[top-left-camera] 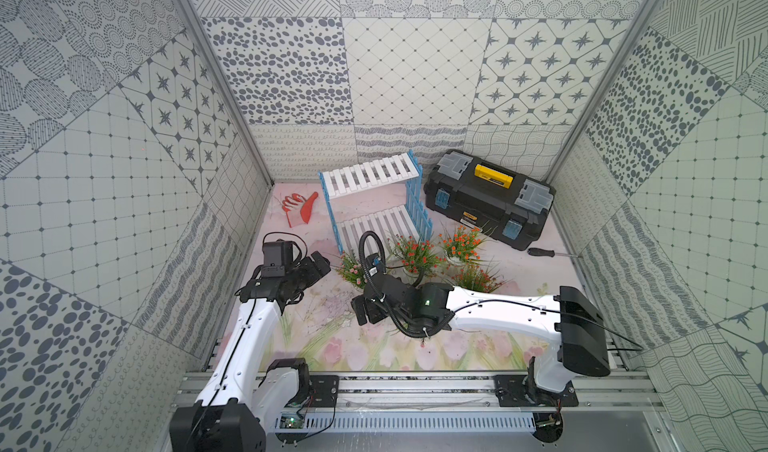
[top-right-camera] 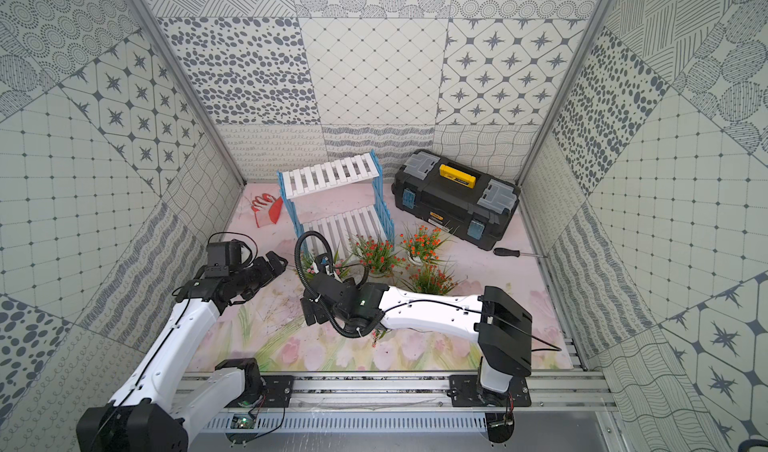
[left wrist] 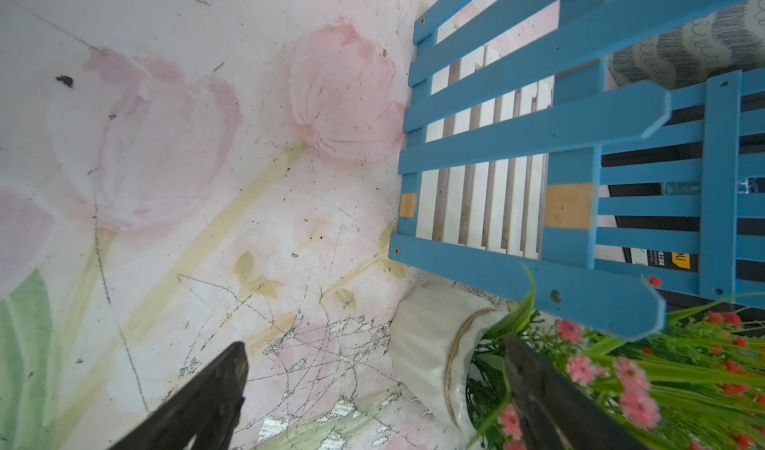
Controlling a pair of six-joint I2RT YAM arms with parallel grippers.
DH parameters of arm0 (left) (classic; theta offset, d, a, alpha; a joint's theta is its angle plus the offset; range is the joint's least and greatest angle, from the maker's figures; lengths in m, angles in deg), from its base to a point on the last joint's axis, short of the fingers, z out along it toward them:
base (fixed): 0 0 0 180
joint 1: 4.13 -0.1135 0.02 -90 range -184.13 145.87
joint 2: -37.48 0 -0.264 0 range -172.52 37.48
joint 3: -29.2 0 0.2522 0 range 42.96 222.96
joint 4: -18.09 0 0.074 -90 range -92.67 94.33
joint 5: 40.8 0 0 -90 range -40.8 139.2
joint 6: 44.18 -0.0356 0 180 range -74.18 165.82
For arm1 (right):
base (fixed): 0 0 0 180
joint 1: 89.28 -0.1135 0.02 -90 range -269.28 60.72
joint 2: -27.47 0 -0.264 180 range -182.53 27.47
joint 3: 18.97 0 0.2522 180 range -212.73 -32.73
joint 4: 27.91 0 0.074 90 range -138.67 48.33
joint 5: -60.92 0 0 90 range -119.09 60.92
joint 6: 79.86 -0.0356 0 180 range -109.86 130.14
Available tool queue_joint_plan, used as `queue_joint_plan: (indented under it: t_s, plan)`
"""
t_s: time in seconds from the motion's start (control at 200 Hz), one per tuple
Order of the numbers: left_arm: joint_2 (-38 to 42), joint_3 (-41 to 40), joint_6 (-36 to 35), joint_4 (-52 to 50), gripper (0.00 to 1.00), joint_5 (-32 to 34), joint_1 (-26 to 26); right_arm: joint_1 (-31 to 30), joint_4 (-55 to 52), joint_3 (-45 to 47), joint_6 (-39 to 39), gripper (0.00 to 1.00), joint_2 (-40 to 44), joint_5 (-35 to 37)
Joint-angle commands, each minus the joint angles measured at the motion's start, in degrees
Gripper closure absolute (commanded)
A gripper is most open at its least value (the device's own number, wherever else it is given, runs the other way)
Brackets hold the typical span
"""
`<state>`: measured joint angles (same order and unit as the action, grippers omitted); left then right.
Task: Place the baby's breath potted plants on the rack by color
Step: Pick up the baby's breath potted plant from the center of the board.
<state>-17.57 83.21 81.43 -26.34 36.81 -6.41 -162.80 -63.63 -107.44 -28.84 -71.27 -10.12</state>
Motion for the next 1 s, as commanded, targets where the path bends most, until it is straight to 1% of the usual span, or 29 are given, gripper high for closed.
queue_joint_plan:
  t_s: [0.0, 0.105, 0.3, 0.38, 0.475, 0.54, 0.635, 0.89, 0.995]
  plan:
    - [1.2, -1.0, 3.4, 2.6, 0.03, 2.1, -0.2, -1.3, 7.0, 2.2, -3.8, 0.02, -2.9, 5.3]
    - [1.7, -1.4, 3.9, 2.7, 0.03, 1.7, -0.2, -3.0, 10.7, 4.4, -3.2, 0.02, -3.3, 10.7]
    - [3.8, -2.3, 4.8, 3.2, 0.03, 1.5, -0.2, -5.0, 19.6, 10.3, -3.0, 0.02, -2.9, 16.9]
    - [4.5, -2.4, 4.9, 3.4, 0.03, 1.4, -0.2, -5.0, 25.2, 12.6, -1.2, 0.02, -3.1, 17.2]
    - [5.9, -3.5, 5.6, 4.1, 0.03, 1.7, -0.2, -5.0, 29.1, 14.1, 0.6, 0.02, -4.2, 18.4]
    - [7.0, -4.3, 6.3, 4.6, 0.03, 1.6, -0.2, -4.9, 34.2, 16.5, 1.7, 0.02, -4.6, 19.4]
    - [8.6, -5.1, 7.5, 4.6, 0.03, 1.6, -0.2, -4.9, 43.1, 19.3, 6.0, 0.02, -5.4, 19.8]
    - [11.2, -4.6, 6.7, 4.4, 0.03, 2.3, -0.2, -4.1, 48.1, 18.6, 10.4, 0.02, -9.1, 20.3]
    - [11.4, -4.4, 6.8, 4.5, 0.03, 1.8, -0.2, -3.2, 47.3, 17.7, 9.9, 0.02, -10.3, 20.3]
